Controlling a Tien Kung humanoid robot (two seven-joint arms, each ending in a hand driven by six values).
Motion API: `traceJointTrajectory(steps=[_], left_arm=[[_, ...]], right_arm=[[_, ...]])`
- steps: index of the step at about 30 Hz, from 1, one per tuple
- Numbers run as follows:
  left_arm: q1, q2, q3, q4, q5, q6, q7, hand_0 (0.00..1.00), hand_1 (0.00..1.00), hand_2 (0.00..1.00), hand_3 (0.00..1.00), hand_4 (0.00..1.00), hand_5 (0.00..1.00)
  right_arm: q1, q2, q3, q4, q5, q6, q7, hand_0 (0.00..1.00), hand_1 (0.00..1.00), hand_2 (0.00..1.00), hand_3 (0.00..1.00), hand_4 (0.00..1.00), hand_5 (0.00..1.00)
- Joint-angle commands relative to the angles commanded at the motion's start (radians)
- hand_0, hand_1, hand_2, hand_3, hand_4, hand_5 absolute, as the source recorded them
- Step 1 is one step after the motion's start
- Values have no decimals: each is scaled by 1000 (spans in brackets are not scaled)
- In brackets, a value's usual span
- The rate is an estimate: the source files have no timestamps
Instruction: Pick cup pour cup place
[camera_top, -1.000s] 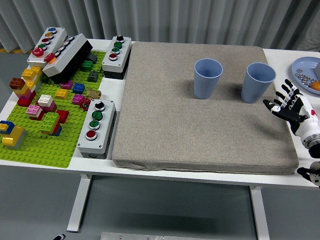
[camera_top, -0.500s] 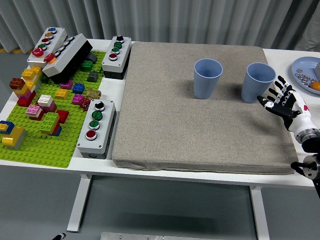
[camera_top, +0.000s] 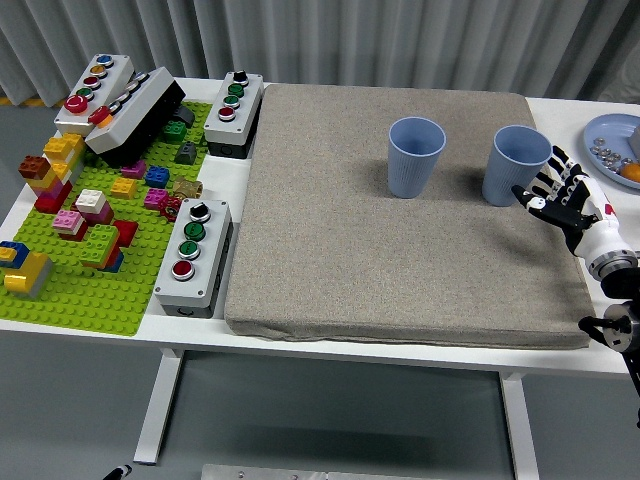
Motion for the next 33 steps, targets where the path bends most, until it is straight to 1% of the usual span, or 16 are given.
traceJointTrajectory(steps=[14, 33], left_arm=[[-4, 1, 23, 0, -13, -2, -1, 828, 836, 912, 819, 629, 998], [-6, 3, 31, 0, -17, -2, -2, 827, 836, 912, 819, 629, 998]], right_arm=[[41, 13, -25, -44, 16, 1, 12, 898, 900, 994, 947, 815, 184], [47, 12, -11, -63, 17, 1, 16, 899, 898, 991, 942, 811, 191]])
